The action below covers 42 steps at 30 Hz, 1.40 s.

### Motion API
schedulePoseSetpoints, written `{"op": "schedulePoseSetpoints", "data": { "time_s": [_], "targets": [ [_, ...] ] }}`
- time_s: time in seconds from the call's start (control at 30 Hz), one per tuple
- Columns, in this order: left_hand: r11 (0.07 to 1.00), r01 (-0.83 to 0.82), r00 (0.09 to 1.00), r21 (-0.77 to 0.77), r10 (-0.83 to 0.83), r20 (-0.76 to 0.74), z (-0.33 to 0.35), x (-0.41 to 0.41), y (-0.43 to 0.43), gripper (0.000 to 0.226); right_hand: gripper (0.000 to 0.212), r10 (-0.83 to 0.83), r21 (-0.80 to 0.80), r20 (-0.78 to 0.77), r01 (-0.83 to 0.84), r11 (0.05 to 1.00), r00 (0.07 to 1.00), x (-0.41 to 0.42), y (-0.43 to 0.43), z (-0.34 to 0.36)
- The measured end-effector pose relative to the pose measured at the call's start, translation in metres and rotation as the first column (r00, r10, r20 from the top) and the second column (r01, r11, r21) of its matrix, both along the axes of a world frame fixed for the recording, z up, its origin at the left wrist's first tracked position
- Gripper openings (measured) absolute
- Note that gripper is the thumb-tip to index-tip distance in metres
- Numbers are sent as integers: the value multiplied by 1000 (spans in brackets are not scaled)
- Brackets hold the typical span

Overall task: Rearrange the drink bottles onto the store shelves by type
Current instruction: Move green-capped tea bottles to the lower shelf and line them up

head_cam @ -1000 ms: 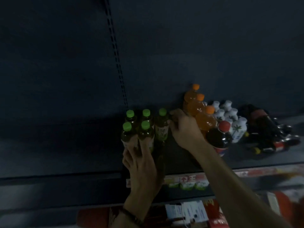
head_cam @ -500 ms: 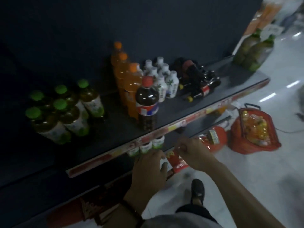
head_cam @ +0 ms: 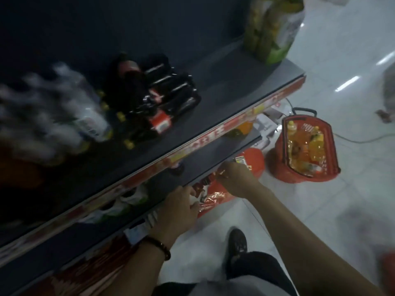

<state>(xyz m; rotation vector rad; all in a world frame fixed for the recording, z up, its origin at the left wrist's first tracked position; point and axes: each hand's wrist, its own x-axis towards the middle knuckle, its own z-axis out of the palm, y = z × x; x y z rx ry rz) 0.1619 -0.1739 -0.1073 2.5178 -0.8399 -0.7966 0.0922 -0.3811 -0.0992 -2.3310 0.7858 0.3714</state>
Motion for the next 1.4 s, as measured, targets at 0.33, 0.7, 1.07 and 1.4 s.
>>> {"op": "schedulePoseSetpoints", "data": {
  "time_s": [0.33,0.7,1.07,1.4],
  "targets": [
    [991,31,997,128,-21,-80,-150,52,-174,34,57,-111,-11,-39,111,994,993,60,-156,-167],
    [995,-63,998,77,63,14,-300,85,-264,51,88,224,-390,-229,-300,871,947,125,-236,-302],
    [879,-468,857,-88,427,-289,-309,94,-271,26,81,-187,-350,136,224,910,973,113,-221,-317],
    [578,-811,353,-86,368,-860,-285,92,-262,57,42,-394,468,263,241,850,881,59,-145,-333]
  ]
}}
